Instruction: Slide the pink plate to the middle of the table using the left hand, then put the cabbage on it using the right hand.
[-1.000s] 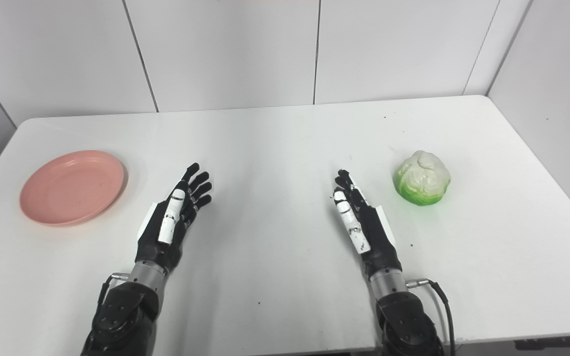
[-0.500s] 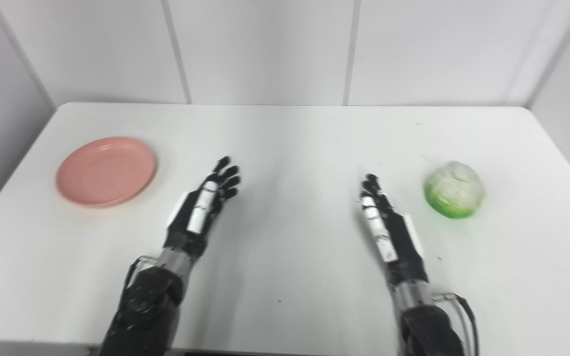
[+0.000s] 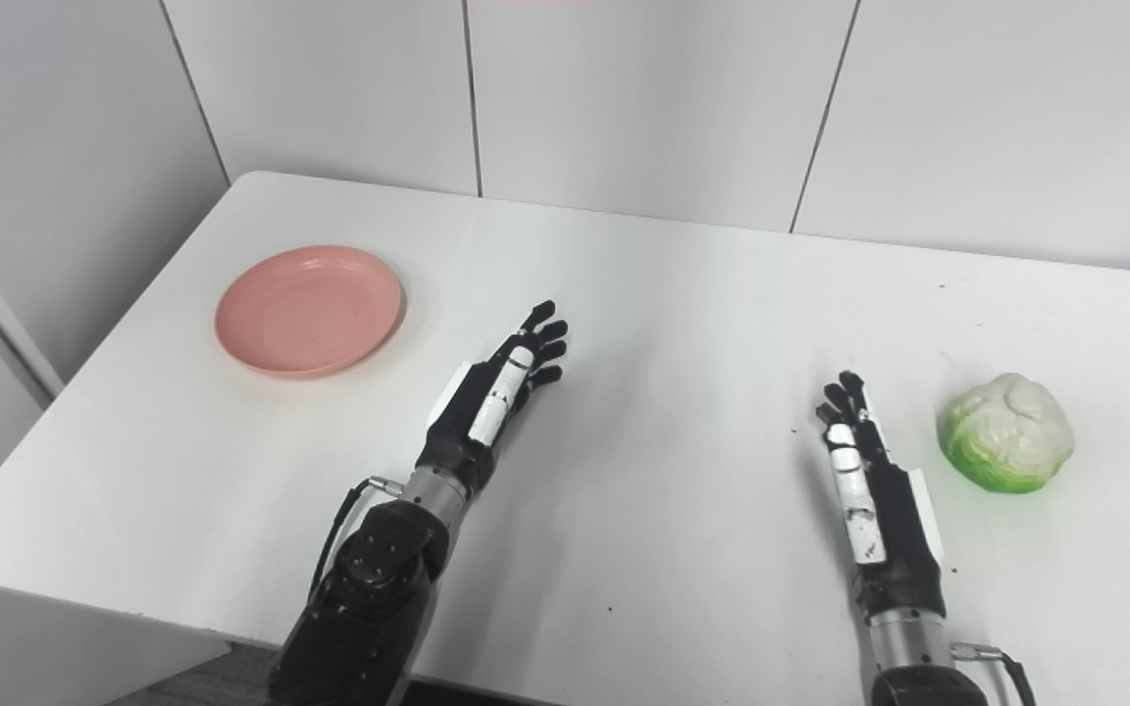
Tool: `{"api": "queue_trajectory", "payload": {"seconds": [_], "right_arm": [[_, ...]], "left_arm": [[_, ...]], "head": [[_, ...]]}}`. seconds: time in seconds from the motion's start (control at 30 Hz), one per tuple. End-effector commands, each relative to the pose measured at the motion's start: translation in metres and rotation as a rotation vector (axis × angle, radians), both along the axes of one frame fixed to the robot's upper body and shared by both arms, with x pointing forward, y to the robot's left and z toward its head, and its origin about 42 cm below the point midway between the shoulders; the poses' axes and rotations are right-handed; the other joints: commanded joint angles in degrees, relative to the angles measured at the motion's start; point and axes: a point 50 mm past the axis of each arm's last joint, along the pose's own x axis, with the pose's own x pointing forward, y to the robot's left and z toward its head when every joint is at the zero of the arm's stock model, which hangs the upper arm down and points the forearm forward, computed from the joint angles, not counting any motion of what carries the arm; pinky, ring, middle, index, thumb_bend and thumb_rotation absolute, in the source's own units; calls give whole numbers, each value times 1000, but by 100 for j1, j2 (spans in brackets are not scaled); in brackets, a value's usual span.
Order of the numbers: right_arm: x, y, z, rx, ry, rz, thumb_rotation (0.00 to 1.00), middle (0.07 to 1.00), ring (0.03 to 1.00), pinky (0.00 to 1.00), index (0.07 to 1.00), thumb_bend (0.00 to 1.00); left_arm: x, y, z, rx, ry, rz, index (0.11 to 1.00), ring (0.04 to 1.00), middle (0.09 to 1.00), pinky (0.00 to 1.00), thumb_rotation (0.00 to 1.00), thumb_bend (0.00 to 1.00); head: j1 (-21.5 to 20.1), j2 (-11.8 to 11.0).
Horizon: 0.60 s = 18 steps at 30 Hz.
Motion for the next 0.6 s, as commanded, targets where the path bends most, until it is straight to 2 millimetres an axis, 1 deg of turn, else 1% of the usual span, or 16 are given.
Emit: {"api": "queue_trajectory", "payload": {"seconds": [0.0, 0.4, 0.57], "right_arm": [[0, -6, 3, -9, -31, -5, 1000, 958, 946, 971, 975, 204], [2, -6, 2, -8, -32, -5, 1000, 955, 947, 973, 972, 199], [2, -7, 2, -4, -20, -11, 1000, 953, 944, 962, 969, 201]], "left_arm": [[-13, -15, -28, -3, 100, -33, 926, 925, 933, 889, 1000, 431], [-11, -13, -22, -29, 91, -26, 935, 935, 945, 909, 1000, 439], [-8, -14, -2, -46, 27, -25, 945, 940, 951, 923, 1000, 434]], "head": [[1, -11], [16, -24], [86, -51]]}}
